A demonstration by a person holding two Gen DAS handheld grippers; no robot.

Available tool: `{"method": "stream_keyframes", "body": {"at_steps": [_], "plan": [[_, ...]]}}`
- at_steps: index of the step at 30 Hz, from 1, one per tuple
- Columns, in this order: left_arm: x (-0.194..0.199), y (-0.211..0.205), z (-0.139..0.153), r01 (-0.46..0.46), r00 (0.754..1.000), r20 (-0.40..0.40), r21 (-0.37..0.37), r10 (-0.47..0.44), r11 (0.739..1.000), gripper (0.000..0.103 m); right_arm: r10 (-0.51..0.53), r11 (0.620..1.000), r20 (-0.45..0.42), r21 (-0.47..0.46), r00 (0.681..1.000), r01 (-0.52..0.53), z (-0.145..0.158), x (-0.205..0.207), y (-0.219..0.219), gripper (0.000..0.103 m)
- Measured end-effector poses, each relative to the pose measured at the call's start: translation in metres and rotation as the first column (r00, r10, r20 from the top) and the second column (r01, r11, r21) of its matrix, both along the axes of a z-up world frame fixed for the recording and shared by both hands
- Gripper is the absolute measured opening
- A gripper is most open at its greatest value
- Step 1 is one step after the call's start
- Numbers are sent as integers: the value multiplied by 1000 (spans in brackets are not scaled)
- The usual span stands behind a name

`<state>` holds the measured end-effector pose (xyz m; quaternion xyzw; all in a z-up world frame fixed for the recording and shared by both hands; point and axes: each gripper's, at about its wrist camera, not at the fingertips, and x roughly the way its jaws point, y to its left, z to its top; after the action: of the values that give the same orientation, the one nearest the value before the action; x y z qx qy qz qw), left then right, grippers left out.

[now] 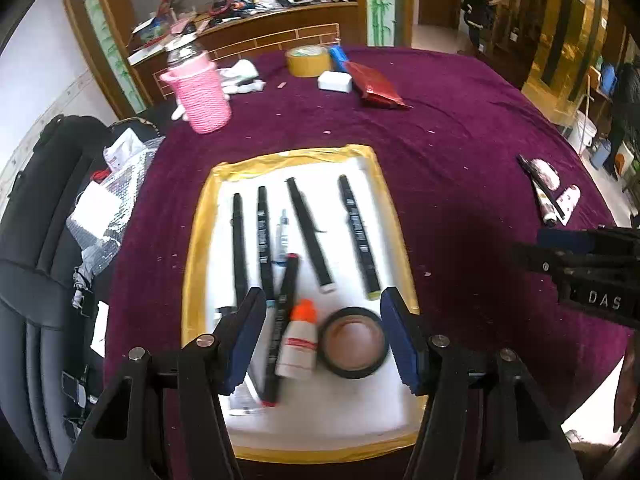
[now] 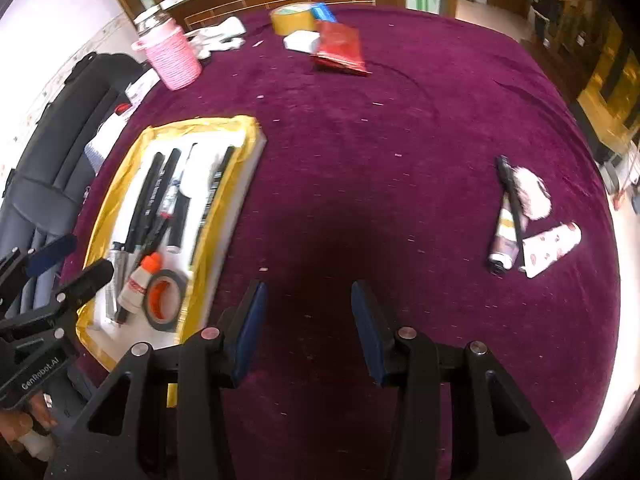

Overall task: Organize objects
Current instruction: 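Move both grippers back from the tray toward the remaining items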

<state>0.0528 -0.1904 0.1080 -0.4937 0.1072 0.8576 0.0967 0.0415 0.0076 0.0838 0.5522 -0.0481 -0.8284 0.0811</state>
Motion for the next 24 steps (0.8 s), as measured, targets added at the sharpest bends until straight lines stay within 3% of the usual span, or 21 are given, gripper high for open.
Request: {"method": "stream_keyframes", "body": {"at_steps": [6,10,17,20,24], "plan": [[4,39,-3,35,999,24,-3,-34,999,53,-54,998,6,-11,999,54,-3,1,48,42],[3,64,-8,49,996,69,37,-52,998,53,-135,990,-1,-27,991,135,-2,-2,99,42],[5,92,-14,34,992,119,91,-45,995,53,-358,931,6,-75,934,358,-3,-20,226,42],[5,97,-17,7,991,128,104,-21,995,53,-382,917,41,-104,923,384,-12,-39,257,42],[6,100,-21,-27,989,144,113,10,993,53,-341,931,93,-106,935,350,-31,-66,265,42]]}}
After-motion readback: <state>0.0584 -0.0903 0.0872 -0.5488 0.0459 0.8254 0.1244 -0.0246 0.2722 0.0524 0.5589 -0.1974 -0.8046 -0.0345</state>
